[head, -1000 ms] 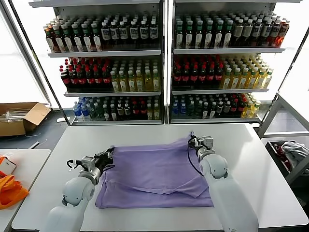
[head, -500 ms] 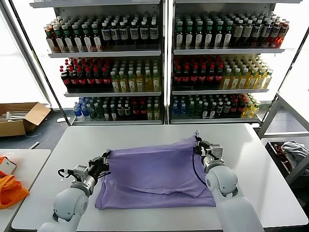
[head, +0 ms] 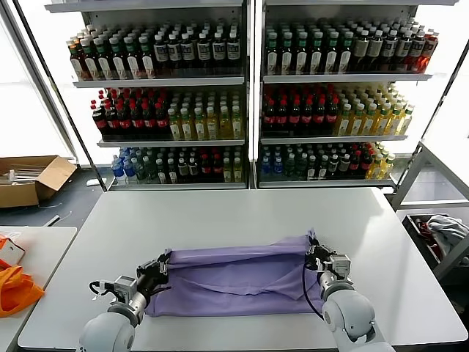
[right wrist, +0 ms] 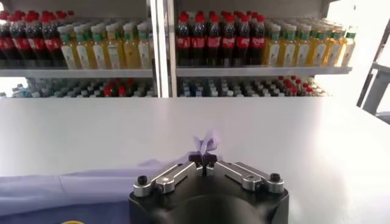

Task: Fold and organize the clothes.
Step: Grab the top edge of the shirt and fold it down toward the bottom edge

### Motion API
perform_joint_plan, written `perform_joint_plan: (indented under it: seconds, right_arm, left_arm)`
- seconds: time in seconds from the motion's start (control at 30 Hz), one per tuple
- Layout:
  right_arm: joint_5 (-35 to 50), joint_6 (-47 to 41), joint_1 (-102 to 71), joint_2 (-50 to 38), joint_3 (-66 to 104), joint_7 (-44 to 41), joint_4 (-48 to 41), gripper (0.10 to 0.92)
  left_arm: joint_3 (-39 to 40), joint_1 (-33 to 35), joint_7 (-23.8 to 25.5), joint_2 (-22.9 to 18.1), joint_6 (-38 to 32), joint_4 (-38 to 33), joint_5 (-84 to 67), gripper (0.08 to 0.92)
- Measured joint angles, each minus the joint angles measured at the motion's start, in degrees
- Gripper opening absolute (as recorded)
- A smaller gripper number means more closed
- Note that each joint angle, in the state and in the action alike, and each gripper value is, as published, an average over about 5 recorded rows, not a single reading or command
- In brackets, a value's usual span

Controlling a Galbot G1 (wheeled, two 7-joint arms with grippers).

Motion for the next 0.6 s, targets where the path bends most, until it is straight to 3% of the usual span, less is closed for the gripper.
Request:
perform_joint_plan:
  seconds: [0.6]
  right_arm:
    - [-1.92,-0.13,-6.19,0.09,0.53,0.61,3.90,0.111]
  left_arm:
    - [0.01,4.16,0.88,-1.18,-0.91,-1.17,4.93,0.084]
